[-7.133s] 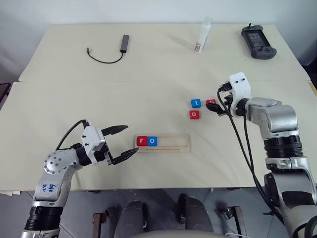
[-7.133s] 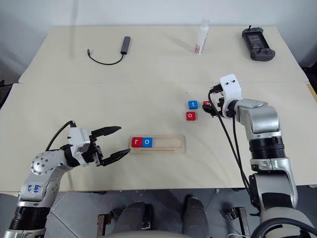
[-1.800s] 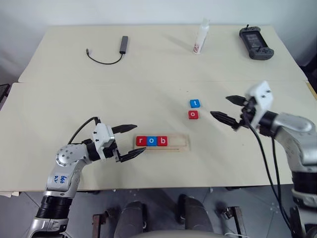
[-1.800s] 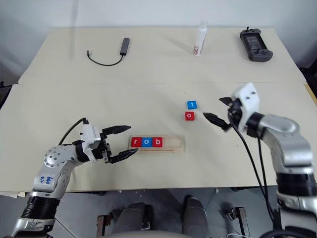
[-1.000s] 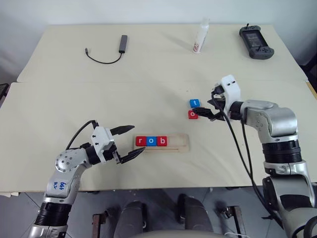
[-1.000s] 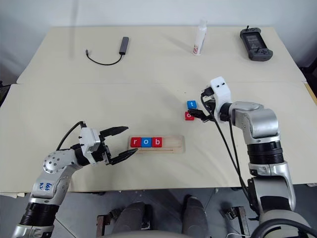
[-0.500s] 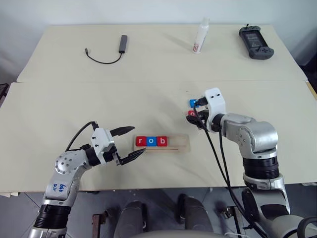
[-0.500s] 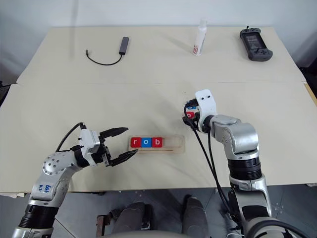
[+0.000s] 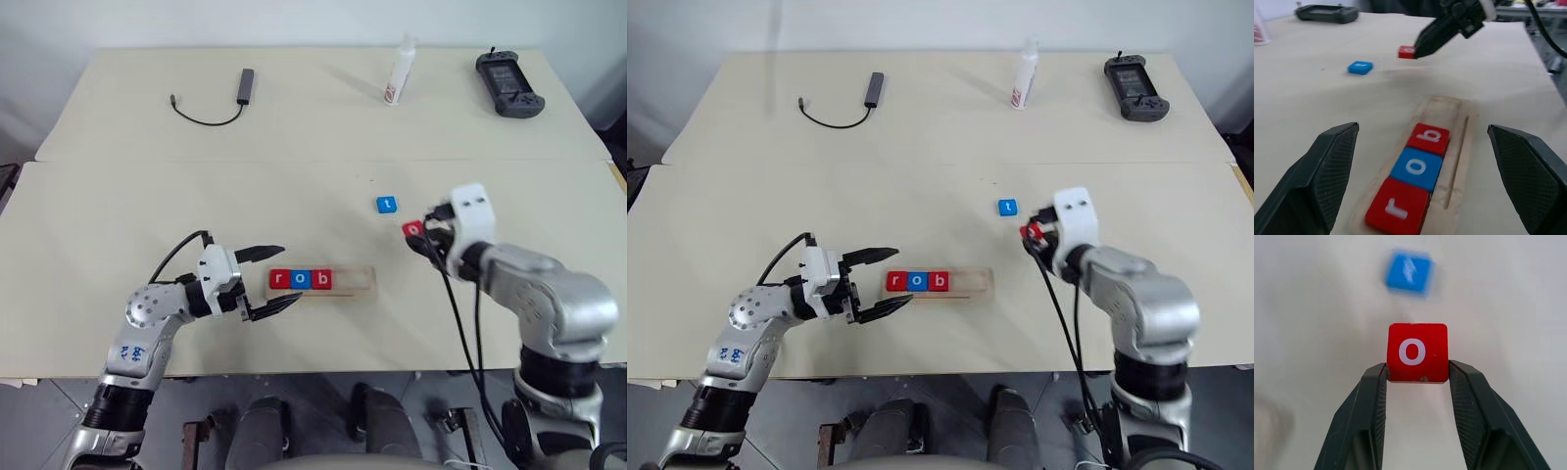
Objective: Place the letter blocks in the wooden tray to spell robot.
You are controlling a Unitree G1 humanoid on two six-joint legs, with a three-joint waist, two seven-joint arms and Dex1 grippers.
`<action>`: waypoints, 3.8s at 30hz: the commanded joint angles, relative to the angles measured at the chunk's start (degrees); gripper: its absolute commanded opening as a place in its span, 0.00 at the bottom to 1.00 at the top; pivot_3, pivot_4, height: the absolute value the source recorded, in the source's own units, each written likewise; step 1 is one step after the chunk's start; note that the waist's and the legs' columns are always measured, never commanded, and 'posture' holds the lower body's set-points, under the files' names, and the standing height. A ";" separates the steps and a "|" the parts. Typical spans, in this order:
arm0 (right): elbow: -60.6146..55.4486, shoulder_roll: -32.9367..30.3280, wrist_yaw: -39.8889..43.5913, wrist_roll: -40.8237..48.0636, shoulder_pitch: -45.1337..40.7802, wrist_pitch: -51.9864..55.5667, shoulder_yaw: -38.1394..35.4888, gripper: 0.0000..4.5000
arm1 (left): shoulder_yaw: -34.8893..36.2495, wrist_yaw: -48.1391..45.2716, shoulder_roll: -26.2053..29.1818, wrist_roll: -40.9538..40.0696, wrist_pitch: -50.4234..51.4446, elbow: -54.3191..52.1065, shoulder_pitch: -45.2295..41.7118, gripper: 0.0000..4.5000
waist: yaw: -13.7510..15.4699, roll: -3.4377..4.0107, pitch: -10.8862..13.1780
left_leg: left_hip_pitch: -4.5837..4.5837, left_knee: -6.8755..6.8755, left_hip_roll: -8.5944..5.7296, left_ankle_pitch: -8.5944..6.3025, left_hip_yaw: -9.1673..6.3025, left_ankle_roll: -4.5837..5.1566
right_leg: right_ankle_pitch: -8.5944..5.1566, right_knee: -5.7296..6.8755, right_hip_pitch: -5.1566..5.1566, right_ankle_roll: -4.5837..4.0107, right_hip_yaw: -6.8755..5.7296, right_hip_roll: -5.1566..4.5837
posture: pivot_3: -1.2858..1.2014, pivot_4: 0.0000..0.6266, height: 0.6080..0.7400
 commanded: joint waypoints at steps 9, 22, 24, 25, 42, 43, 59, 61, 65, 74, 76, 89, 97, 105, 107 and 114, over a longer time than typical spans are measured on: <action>-19.88 8.83 -5.35 -0.38 12.74 8.95 -7.47 0.33 | -2.66 -6.83 -1.89 -0.67 -0.17 4.99 -5.71 1.00 | -0.15 0.01 -0.01 | 0.04 0.03 0.00 0.00 0.03 -0.01 | 0.00 0.03 0.00 0.00 0.09 0.01 | 0.52 0.24 1.00; -9.48 -12.35 13.68 5.41 13.86 -5.65 -7.47 1.00 | -0.83 -5.58 -0.88 -0.41 -0.19 3.03 -4.18 1.00 | -0.12 0.04 -0.02 | 0.05 -0.01 -0.01 0.00 -0.04 0.01 | 0.00 0.00 0.01 -0.01 0.06 0.01 | 0.52 0.24 1.00; -2.49 -25.25 29.86 1.90 17.50 -26.47 -2.24 1.00 | -0.37 -4.77 -0.71 -0.37 -0.33 1.97 -3.37 1.00 | -0.10 0.09 0.02 | 0.03 0.01 -0.04 -0.02 -0.02 0.03 | 0.00 -0.04 0.02 0.00 0.10 -0.01 | 0.52 0.24 1.00; 1.79 -29.39 36.49 0.38 18.21 -36.62 -0.09 1.00 | -0.13 -4.47 -0.59 -0.39 -0.37 1.43 -2.97 1.00 | -0.18 0.03 0.00 | 0.05 0.00 -0.12 -0.05 0.01 0.09 | 0.02 -0.09 0.03 0.04 0.15 -0.05 | 0.52 0.24 1.00; 47.31 -30.02 60.15 -10.73 -3.49 -75.25 20.01 0.86 | 3.89 -2.34 2.94 -1.05 0.68 -5.94 3.13 1.00 | -0.03 -0.21 0.01 | 0.10 0.16 0.01 -0.03 -0.02 0.07 | 0.04 -0.13 0.19 0.06 -0.03 -0.02 | 0.52 0.24 1.00; 47.80 -29.76 60.56 -10.58 -3.84 -75.56 20.09 0.79 | 3.97 -2.22 2.98 -1.08 0.70 -6.09 3.31 1.00 | -0.02 -0.21 0.01 | 0.10 0.15 0.02 -0.03 -0.02 0.06 | 0.04 -0.12 0.19 0.06 -0.03 -0.02 | 0.52 0.24 1.00; 24.44 -24.76 58.14 -1.86 -9.75 -53.03 21.60 0.32 | 5.07 -1.90 3.39 -1.44 -0.28 -6.78 6.19 1.00 | -0.09 -0.17 0.02 | 0.10 0.21 0.09 -0.02 -0.05 0.04 | 0.04 -0.03 0.15 0.05 -0.02 0.00 | 0.52 0.24 1.00; 22.32 -23.62 57.15 -1.96 -10.48 -50.09 22.95 0.32 | 5.08 -1.47 3.27 -1.30 -0.31 -6.99 6.53 1.00 | 0.02 -0.17 0.02 | 0.09 0.23 0.08 -0.03 -0.09 0.02 | 0.03 -0.01 0.16 0.04 -0.03 0.00 | 0.52 0.24 1.00; 22.64 -18.61 53.88 -7.72 -12.30 -53.29 29.91 0.32 | 5.08 -0.18 3.07 -0.92 -0.24 -8.00 7.87 1.00 | 0.12 -0.18 0.01 | 0.03 0.26 0.02 -0.03 -0.13 0.03 | 0.04 -0.03 0.16 0.04 -0.05 -0.04 | 0.52 0.24 1.00; 26.94 -14.98 50.57 -12.18 -14.71 -54.85 33.04 0.32 | 6.37 2.03 3.81 -1.38 0.67 -10.92 10.20 1.00 | -0.17 -0.18 0.01 | 0.03 0.25 0.04 -0.03 -0.09 0.02 | 0.03 0.00 0.12 0.03 -0.06 -0.01 | 0.52 0.24 1.00; 27.33 -14.47 50.48 -12.29 -15.37 -55.01 33.23 0.32 | 6.16 2.40 3.75 -1.31 0.66 -11.49 10.78 1.00 | -0.18 -0.18 0.01 | 0.03 0.25 0.04 -0.03 -0.09 0.02 | 0.03 -0.01 0.12 0.03 -0.05 -0.01 | 0.52 0.24 1.00; 26.13 -14.96 52.86 -12.53 -15.48 -53.39 34.11 0.86 | 5.87 3.47 3.90 -1.53 0.78 -11.88 10.44 1.00 | -0.09 -0.18 0.01 | 0.03 0.25 0.04 -0.03 -0.09 0.02 | 0.03 0.00 0.12 0.03 -0.05 -0.02 | 0.52 0.24 1.00; 25.40 -16.05 52.31 -10.26 -16.44 -52.43 29.63 1.00 | 5.17 3.35 3.55 -1.37 0.70 -11.30 9.65 1.00 | -0.15 -0.18 0.01 | 0.03 0.25 0.04 -0.03 -0.09 0.02 | 0.03 -0.01 0.12 0.03 -0.05 -0.01 | 0.52 0.24 1.00; 25.46 -19.57 47.88 -4.44 -1.00 -59.28 11.47 1.00 | 5.80 3.14 3.86 -1.54 0.52 -10.70 9.96 1.00 | 0.53 -0.22 -0.01 | 0.01 0.20 0.03 -0.03 -0.13 0.02 | 0.03 -0.06 0.16 0.03 -0.11 -0.02 | 0.52 0.24 1.00; 25.66 -18.10 45.75 -0.76 6.59 -63.23 1.46 1.00 | 5.74 2.76 3.90 -1.65 0.55 -9.86 9.71 1.00 | 1.29 -0.22 0.00 | 0.00 0.13 0.00 -0.03 -0.11 0.02 | 0.03 -0.10 0.15 0.03 -0.10 -0.02 | 0.52 0.24 1.00; 25.12 -13.95 43.28 5.93 23.06 -74.05 -15.29 1.00 | 6.12 3.74 2.40 -3.14 3.87 -5.76 4.75 1.00 | 1.36 -0.19 -0.02 | 0.21 0.13 0.03 -0.01 0.01 0.00 | 0.03 -0.03 0.23 0.04 0.00 0.02 | 0.52 0.24 1.00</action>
